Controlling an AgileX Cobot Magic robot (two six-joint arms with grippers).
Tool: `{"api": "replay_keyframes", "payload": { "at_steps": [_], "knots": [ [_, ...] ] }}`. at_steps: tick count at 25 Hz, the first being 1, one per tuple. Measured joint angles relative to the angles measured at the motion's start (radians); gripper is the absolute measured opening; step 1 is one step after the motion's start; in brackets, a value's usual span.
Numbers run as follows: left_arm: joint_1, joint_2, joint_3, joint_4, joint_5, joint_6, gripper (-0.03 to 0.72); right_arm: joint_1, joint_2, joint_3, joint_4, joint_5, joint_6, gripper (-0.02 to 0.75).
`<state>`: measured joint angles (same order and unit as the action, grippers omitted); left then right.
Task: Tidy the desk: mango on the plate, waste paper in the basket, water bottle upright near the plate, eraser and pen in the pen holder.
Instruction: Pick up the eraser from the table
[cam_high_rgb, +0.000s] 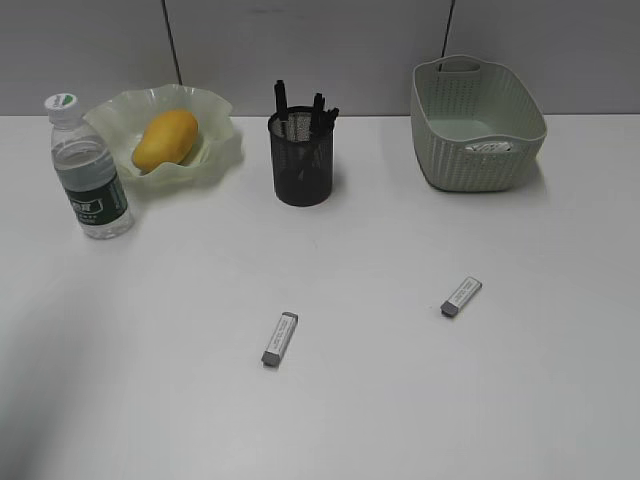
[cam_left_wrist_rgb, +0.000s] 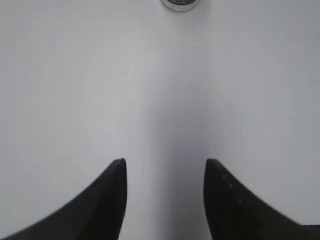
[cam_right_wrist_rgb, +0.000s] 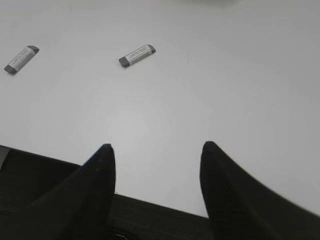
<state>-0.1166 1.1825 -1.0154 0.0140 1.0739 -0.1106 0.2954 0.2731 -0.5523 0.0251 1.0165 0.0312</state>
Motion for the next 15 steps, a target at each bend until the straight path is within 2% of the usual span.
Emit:
{"api": "replay_keyframes", "payload": {
  "at_steps": [7, 15],
  "knots": [
    [0.005, -0.337, 0.247, -0.004, -0.112, 0.0, 0.384, 0.0, 0.038, 0.0, -0.01, 0.0, 0.014, 0.436],
    [0.005, -0.726, 0.392, -0.005, -0.123, 0.0, 0.384, 0.0, 0.046, 0.0, -0.012, -0.001, 0.016, 0.436]
  ]
}}
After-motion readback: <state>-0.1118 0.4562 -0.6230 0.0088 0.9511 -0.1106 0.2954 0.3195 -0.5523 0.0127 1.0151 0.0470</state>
